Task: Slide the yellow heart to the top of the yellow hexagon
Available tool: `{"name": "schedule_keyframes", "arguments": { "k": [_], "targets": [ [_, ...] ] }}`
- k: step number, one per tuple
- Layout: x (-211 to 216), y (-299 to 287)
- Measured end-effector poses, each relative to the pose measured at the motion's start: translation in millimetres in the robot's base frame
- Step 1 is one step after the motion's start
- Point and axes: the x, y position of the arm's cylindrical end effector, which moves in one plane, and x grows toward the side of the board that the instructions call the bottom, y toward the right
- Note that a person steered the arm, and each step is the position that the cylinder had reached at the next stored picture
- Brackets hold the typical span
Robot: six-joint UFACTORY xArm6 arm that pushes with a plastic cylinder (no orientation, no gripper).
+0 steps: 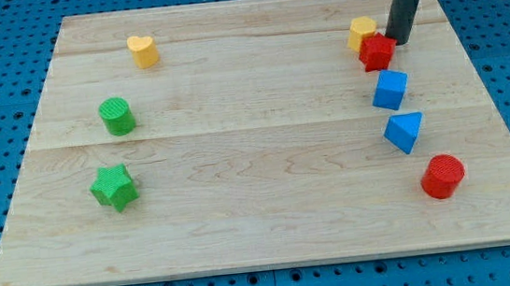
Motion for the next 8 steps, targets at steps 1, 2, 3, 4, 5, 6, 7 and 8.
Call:
{"name": "schedule_keyframes", "arguments": {
  "k": [1, 2, 3, 4, 5, 6, 7, 8],
  "targets": [
    [4.6, -0.6],
    [21.7, -5.2],
    [30.8, -9.8],
    [18.5, 3.6],
    [-38.3, 22.4],
    [-109.1, -24.6],
    [-113.6, -167.2],
    [-113.4, -301.5]
  ]
}}
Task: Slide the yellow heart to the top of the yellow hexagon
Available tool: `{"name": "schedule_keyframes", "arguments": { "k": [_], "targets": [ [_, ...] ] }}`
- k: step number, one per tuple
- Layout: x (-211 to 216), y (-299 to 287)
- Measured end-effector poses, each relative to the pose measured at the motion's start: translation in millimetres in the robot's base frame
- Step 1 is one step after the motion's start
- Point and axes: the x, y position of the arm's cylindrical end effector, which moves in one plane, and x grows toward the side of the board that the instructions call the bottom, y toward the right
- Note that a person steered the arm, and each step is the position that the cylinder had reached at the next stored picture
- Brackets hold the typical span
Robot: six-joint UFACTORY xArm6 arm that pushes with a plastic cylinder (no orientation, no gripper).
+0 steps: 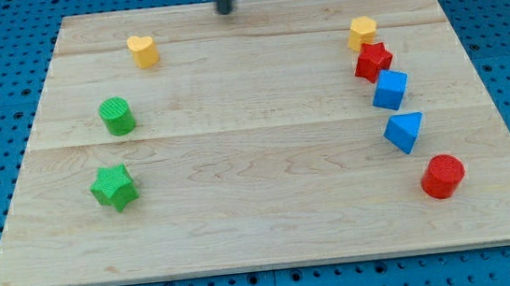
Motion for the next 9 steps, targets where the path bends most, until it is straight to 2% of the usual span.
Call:
{"name": "schedule_keyframes", "arguments": {
  "k": [1, 2, 4, 5, 6, 7, 8, 9],
  "targets": [
    [31.7, -67.6],
    [73.6, -78.0],
    [81.0, 37.5],
    [80.5, -50.6],
    [130.6, -21.9],
    [123.4, 67.2],
    [97.8, 119.4],
    [160.2, 81.4]
  ]
}}
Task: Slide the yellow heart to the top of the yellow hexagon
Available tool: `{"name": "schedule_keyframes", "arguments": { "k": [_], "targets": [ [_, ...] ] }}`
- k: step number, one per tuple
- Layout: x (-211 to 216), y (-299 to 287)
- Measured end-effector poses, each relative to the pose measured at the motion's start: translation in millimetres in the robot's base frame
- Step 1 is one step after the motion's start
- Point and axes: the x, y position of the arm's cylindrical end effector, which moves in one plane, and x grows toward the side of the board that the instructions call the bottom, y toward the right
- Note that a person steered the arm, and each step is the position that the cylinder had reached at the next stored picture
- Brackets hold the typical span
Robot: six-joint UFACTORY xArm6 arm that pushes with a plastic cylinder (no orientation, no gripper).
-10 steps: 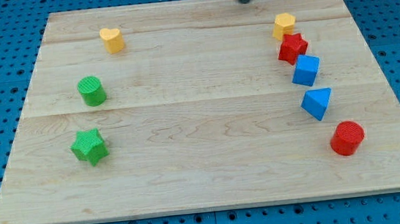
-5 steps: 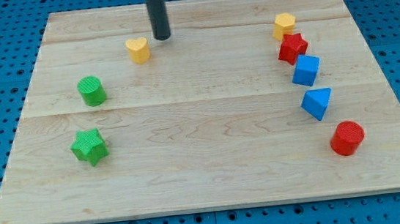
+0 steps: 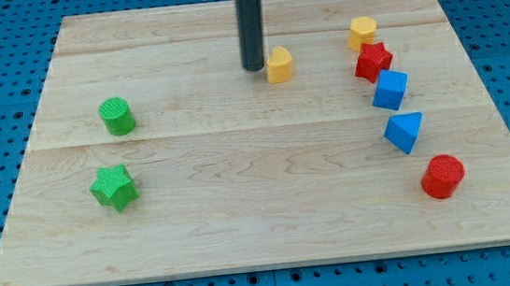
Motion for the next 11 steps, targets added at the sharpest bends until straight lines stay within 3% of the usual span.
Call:
{"name": "schedule_keyframes", "arguments": {
  "k": [1, 3, 4, 5, 7, 8, 10, 11],
  "targets": [
    [25.1, 27.0],
    [-54.7, 49.7],
    [-57.0, 42.3],
    [-84.0, 70.8],
    [-96.6, 19.0],
    [-115.4, 38.8],
    [-105.3, 106.1],
    [-103.0, 85.0]
  ]
}}
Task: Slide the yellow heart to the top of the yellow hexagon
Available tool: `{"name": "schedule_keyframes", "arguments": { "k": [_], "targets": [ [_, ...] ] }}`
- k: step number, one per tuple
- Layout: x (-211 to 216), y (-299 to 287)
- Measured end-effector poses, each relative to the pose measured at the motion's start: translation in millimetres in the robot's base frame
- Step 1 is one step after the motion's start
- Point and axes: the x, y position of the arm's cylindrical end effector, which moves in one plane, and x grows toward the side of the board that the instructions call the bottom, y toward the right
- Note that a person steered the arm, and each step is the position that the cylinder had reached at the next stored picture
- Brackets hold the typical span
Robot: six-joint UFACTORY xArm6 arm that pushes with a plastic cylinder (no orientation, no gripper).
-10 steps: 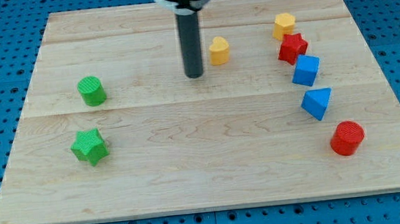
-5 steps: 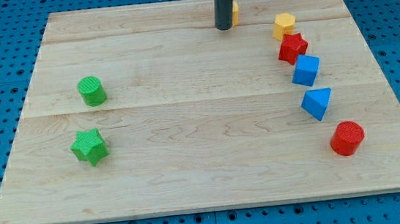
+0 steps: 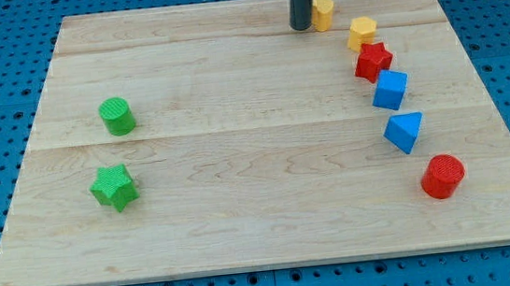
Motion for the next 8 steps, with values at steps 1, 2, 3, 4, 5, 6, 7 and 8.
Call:
{"name": "schedule_keyframes", "arguments": {
  "k": [1, 2, 3, 4, 5, 6, 7, 8],
  "targets": [
    [-8.4, 26.7],
    [-9.8, 47.4],
    [-12.7, 18.7],
    [-30.7, 20.4],
    [-38.7, 47.2],
    [-31.0, 54.2],
    [-29.6, 33.0],
    [-8.7, -25.9]
  ]
}}
